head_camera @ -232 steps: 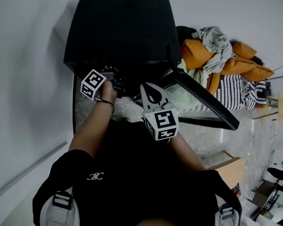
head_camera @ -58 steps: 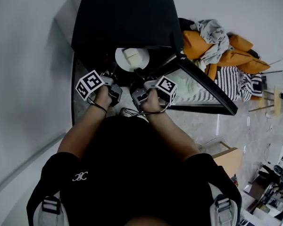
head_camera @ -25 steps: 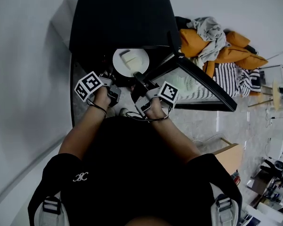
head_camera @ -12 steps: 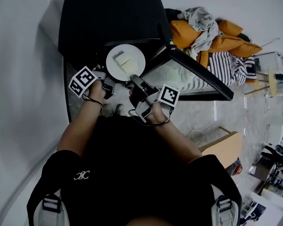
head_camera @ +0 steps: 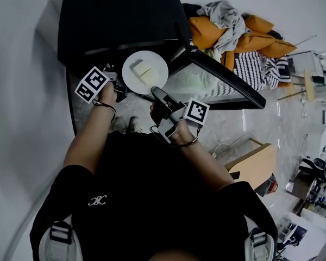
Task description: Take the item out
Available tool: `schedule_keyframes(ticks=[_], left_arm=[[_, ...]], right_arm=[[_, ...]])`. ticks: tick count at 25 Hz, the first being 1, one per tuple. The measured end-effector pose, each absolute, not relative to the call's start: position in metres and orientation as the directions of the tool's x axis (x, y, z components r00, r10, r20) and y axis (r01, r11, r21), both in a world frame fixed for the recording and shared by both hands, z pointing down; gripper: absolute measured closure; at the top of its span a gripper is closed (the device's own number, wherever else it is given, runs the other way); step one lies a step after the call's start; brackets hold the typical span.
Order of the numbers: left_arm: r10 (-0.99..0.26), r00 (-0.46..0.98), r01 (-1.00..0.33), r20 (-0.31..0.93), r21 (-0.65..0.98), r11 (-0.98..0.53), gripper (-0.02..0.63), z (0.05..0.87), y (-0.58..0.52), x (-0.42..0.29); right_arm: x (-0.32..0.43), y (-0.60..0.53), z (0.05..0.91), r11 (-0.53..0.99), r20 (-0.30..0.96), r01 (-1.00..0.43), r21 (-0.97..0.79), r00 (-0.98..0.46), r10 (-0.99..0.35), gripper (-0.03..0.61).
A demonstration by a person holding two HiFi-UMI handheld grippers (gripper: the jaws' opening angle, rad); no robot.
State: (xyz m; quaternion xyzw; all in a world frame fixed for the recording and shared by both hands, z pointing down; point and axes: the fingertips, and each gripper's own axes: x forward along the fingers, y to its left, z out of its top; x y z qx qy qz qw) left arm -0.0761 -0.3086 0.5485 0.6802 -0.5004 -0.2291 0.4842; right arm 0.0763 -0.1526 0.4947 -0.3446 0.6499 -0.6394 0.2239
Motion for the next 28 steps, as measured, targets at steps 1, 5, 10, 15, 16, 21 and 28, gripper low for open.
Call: schedule_keyframes(ticks=[1,5,10,15,16,21,28], left_arm=[[-0.905,0.388,-0.468,0.172,0.883,-0.033,0.549,0.548,-0.312,-0.077],[-0.912,0.376,-0.475,0.165,0.879,-0.037,0.548,0.549,-0.326,-0.079],[-0.918,0.367,-0.466,0.153,0.884,-0.039,0.548,0.546,-0.339,-0.085],[-0.913,0.379,-0.493,0.152,0.868,-0.060,0.520,0.548,-0.335,-0.077],[-0.908,0.391,-0.510,0.152,0.857,-0.076,0.475,0.547,-0.332,-0.074],[-0.875,0.455,-0.577,0.164,0.803,-0.150,0.398,0.539,-0.309,-0.064],[-0.802,0.564,-0.651,0.199,0.704,-0.283,0.564,0.522,-0.256,-0.056]], right_arm=[[0.076,-0.152,0.495,-0.054,0.151,-0.165,-0.985,-0.663,-0.734,0.556],[0.077,-0.152,0.494,-0.052,0.152,-0.169,-0.984,-0.666,-0.731,0.555],[0.075,-0.152,0.490,-0.041,0.147,-0.171,-0.984,-0.668,-0.730,0.555],[0.082,-0.146,0.495,-0.041,0.137,-0.158,-0.987,-0.668,-0.732,0.555],[0.082,-0.146,0.495,-0.041,0.136,-0.156,-0.987,-0.668,-0.732,0.555],[0.076,-0.150,0.495,-0.043,0.124,-0.134,-0.990,-0.676,-0.727,0.556],[0.068,-0.153,0.487,-0.023,0.112,-0.136,-0.990,-0.699,-0.706,0.555]])
